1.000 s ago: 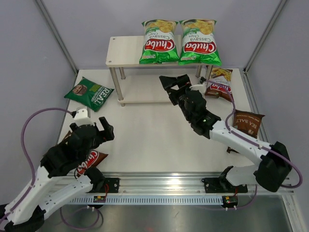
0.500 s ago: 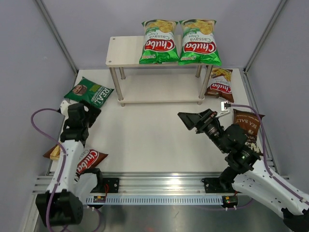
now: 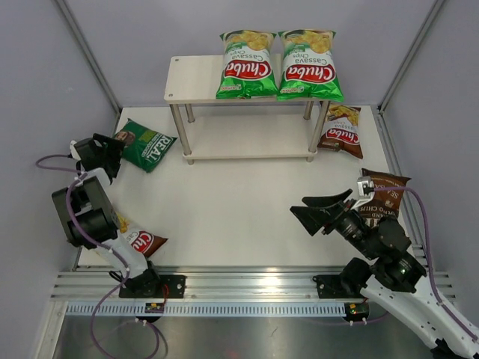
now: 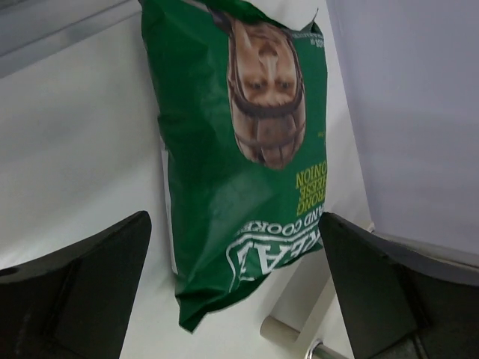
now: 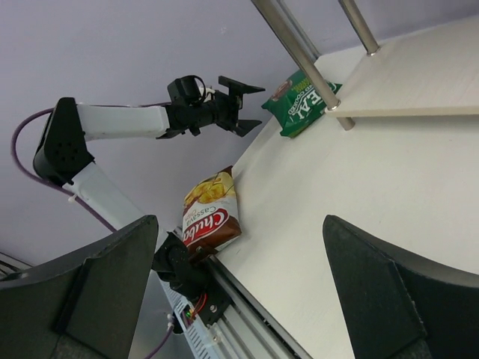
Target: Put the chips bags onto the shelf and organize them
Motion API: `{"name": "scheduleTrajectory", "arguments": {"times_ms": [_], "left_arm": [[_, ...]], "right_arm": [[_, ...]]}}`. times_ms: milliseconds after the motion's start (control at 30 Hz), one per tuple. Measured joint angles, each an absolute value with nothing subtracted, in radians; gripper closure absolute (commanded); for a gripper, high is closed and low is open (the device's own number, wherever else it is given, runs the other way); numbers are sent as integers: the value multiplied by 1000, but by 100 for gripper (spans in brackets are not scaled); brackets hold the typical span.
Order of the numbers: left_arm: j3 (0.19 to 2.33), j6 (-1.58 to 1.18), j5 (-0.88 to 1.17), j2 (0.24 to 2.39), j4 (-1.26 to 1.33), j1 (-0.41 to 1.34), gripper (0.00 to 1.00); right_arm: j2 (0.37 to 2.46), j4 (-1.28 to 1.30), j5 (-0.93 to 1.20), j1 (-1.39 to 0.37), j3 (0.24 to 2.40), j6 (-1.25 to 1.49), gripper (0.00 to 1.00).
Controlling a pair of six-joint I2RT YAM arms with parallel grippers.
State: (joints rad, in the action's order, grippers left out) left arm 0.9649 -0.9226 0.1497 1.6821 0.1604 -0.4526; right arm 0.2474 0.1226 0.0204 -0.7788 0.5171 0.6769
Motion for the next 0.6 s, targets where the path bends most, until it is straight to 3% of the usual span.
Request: {"name": "scheduleTrajectory", "arguments": {"times_ms": [433,600], "left_arm": [[1156,-871,278,1965,241,-483,18],[1170,-865,276,2009,242,-451,35]], "right_arm": [[155,231,-51,-779,534,571,1],[165,229,-68,-779,534,566,0]]}}
